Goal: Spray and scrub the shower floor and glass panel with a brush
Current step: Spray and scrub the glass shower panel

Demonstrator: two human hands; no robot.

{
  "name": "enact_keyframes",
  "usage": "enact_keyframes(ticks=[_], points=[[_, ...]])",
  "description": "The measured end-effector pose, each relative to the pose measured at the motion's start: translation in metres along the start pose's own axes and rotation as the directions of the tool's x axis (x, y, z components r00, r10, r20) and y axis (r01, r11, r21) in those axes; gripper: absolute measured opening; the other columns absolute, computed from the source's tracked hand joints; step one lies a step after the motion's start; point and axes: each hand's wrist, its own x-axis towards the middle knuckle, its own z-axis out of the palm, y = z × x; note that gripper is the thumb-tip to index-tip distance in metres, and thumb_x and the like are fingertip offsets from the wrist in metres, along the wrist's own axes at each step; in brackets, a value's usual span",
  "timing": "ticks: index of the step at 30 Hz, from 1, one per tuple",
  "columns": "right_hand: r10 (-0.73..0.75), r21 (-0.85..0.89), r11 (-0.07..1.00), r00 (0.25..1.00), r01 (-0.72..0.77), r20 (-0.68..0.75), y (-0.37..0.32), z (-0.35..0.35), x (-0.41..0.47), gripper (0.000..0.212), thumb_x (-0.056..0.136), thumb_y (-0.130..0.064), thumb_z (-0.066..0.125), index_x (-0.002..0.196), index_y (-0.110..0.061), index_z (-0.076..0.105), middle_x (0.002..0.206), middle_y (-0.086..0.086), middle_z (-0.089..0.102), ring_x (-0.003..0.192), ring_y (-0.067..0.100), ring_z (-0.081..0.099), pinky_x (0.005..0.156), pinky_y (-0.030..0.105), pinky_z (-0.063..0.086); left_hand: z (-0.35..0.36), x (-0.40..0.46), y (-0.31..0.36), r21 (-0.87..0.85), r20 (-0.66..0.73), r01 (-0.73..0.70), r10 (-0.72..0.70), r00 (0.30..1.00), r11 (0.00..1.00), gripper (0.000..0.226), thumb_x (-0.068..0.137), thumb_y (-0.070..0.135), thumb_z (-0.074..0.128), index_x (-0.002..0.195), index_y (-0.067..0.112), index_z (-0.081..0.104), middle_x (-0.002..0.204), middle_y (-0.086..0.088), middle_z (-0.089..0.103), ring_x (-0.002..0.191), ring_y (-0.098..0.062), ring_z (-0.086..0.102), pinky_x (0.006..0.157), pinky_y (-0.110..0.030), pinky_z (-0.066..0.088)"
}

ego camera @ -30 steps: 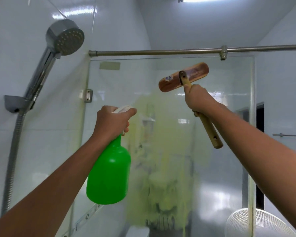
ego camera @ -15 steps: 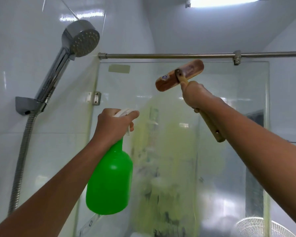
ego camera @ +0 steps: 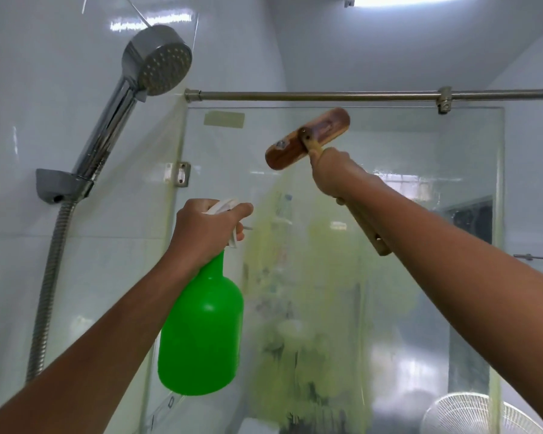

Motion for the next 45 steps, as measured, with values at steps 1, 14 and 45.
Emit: enact_keyframes(ticks=[1,14,45], points=[[-0.022,-0.01,1.0,1.0,0.022,0.001,-0.005,0.005,-0.003,0.037,0.108,-0.018,0.025,0.135,-0.004,0.044,0.116,0.021,0.052,0.101,0.039,0.06,0.078,0.046,0.058,-0.002,0.001,-0.001,0.001,-0.004,0.006,-0.005,1.0,1.0,0.029,0.083,0.038,0.082,0.078,0.009,0.079,0.069,-0.006,0.078,0.075,-0.026,0.079,0.088,-0.053,0.063],[0.002,0.103,0.995,0.996,0.008,-0.092,0.017,0.017,-0.001,0.043,0.108,-0.034,0.024,0.137,-0.008,0.041,0.111,0.021,0.052,0.092,0.039,0.056,0.067,0.046,0.055,-0.006,0.0,-0.005,0.031,0.006,0.008,-0.008,1.0,0.999,0.027,0.083,0.035,0.083,0.076,0.01,0.078,0.068,-0.005,0.078,0.077,-0.029,0.079,0.089,-0.053,0.063],[0.233,0.117,0.968,0.969,-0.222,-0.088,0.097,-0.01,-0.01,0.059,0.102,-0.056,0.022,0.112,-0.005,0.05,0.098,0.018,0.059,0.064,0.029,0.061,0.045,0.035,0.052,0.041,-0.005,-0.019,0.005,0.165,-0.024,0.023,0.986,1.0,0.036,0.082,0.036,0.085,0.07,0.004,0.074,0.056,-0.005,0.069,0.049,-0.022,0.068,0.063,-0.038,0.062]])
